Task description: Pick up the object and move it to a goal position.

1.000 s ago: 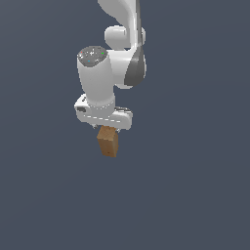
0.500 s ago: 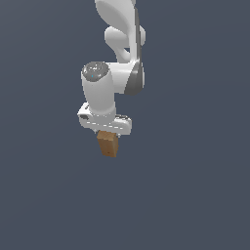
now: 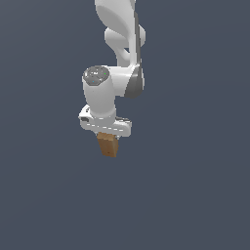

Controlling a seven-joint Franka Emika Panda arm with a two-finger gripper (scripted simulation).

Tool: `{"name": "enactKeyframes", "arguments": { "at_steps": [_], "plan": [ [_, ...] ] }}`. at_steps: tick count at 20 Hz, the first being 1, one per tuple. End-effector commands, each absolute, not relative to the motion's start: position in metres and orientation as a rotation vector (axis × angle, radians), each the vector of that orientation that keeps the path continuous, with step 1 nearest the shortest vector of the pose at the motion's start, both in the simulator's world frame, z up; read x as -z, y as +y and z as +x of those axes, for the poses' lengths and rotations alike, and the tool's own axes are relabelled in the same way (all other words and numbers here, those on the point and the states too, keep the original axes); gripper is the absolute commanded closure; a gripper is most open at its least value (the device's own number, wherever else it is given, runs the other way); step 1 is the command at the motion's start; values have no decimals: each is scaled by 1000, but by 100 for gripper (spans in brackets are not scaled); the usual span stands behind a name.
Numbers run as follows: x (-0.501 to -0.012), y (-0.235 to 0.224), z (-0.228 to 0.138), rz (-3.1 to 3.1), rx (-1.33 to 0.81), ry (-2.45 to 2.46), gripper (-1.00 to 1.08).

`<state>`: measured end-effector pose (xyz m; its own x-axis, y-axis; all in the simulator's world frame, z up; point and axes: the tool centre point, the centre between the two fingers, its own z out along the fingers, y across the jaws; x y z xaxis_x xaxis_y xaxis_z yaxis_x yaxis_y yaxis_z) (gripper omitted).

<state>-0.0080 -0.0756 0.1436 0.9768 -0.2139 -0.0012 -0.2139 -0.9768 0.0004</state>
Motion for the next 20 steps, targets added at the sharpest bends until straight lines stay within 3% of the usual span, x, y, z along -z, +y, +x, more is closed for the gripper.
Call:
{"name": "enactKeyframes", "arguments": {
  "at_steps": [1,20],
  "plan": [
    [-143,-76,-7,3123,0,-338,108],
    [-182,-48,0,3098,-138,-420,108]
  ]
}}
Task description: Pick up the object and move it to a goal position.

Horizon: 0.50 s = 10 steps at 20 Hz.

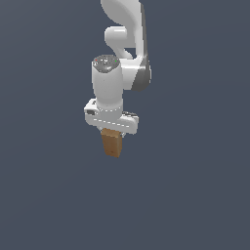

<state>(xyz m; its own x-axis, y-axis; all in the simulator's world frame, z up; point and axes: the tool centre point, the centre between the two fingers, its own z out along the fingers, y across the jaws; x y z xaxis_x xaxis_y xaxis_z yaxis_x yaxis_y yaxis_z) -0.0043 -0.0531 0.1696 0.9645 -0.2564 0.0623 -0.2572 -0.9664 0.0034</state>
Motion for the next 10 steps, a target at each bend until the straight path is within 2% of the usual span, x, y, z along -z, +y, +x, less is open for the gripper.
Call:
{"name": "enactKeyframes", "arguments": {
  "at_steps": [1,10],
  "plan": [
    [-187,-44,1,3094,-157,-431,108],
    [-240,-5,8,3042,-349,-540,108]
  ]
}}
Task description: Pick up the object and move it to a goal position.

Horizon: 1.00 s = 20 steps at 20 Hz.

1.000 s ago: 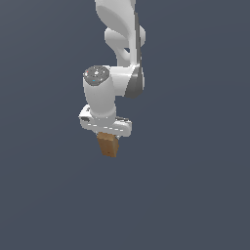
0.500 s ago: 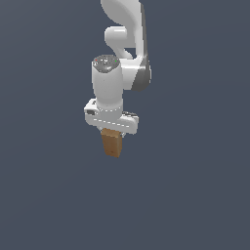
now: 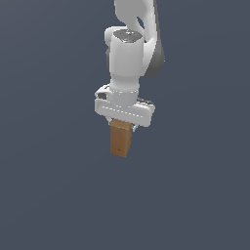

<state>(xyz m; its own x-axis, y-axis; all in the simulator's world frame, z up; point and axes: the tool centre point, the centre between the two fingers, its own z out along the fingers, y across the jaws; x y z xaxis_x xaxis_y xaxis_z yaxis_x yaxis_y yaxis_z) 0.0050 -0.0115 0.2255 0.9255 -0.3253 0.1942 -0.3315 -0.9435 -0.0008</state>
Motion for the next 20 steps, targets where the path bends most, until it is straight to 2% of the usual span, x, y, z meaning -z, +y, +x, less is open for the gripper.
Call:
{"name": "enactKeyframes", "arguments": {
  "at_steps": [1,20],
  "plan": [
    [-246,0,9,3036,-369,-552,108],
    [-338,72,14,2897,-699,-736,108]
  ]
}}
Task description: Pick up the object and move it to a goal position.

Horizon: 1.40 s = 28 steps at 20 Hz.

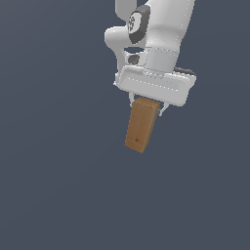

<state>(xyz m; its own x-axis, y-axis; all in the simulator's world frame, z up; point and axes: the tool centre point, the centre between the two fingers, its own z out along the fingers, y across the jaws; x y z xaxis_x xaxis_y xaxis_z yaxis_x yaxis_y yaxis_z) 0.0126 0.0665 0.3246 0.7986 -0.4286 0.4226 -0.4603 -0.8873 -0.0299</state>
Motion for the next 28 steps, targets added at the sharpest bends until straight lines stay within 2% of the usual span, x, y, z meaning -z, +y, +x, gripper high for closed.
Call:
{"name": "enactKeyframes", "arguments": {
  "at_steps": [1,28],
  "plan": [
    [-342,76,14,2888,-715,-745,108],
    [-477,204,6,2567,-1186,-1000,108]
  ]
}}
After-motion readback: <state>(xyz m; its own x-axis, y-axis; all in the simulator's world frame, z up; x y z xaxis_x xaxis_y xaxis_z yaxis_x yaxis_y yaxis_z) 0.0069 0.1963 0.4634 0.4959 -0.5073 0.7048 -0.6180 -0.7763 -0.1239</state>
